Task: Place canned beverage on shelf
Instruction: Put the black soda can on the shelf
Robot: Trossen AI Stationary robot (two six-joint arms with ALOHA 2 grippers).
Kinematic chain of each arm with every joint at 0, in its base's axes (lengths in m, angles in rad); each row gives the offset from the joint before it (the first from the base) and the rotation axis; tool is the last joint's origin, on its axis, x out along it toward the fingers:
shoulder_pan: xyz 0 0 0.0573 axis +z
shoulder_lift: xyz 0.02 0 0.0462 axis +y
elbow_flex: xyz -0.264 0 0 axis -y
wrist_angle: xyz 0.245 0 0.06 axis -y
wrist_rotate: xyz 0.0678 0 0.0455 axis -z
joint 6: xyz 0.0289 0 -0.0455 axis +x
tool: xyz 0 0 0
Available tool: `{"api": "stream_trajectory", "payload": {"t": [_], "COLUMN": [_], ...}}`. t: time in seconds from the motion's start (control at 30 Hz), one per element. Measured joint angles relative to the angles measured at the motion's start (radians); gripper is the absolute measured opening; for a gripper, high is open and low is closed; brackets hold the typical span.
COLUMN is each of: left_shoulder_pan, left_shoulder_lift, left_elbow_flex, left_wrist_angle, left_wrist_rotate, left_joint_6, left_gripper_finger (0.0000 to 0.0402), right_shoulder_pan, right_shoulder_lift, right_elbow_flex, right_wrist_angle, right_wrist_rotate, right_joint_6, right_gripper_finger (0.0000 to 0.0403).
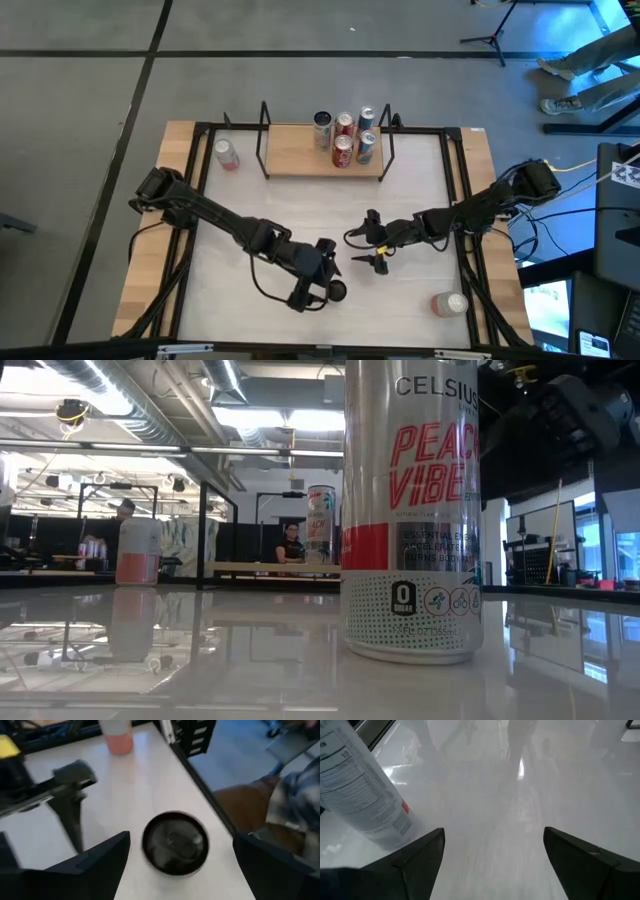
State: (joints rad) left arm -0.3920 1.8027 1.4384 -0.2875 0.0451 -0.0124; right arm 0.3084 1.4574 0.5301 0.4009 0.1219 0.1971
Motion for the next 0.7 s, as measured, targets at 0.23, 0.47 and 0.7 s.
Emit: {"api": "stream_trajectory", "payload": {"t": [0.23,0.47,0.7], "left_shoulder_pan": [0.004,0.006,0.007], "left_shoulder_lift": [0.000,0.010,0.040], "left_elbow_flex": [-0.082,-0.137,-0.147], "left_wrist_angle": [0.108,0.225,0.279], "left_wrist_rotate": [-0.043,-0.019,0.049], "left_joint_6": [-0.001,-0.005,-0.010], "left_gripper_finger": [0.0343,0.0343,0.0343], "right_shoulder_pan": [0.000,0.000,0.000], "right_shoulder_lift": [0.000,0.000,0.000], "right_elbow_flex": [0.000,0.000,0.000], "right_wrist_angle": [0.022,0.024,0.026], "right_wrist_rotate": [0.021,0.024,0.024], "right_joint_6": [0.008,0.027,0.033], "right_gripper_finger": [0.0337,0.0337,0.0337]}}
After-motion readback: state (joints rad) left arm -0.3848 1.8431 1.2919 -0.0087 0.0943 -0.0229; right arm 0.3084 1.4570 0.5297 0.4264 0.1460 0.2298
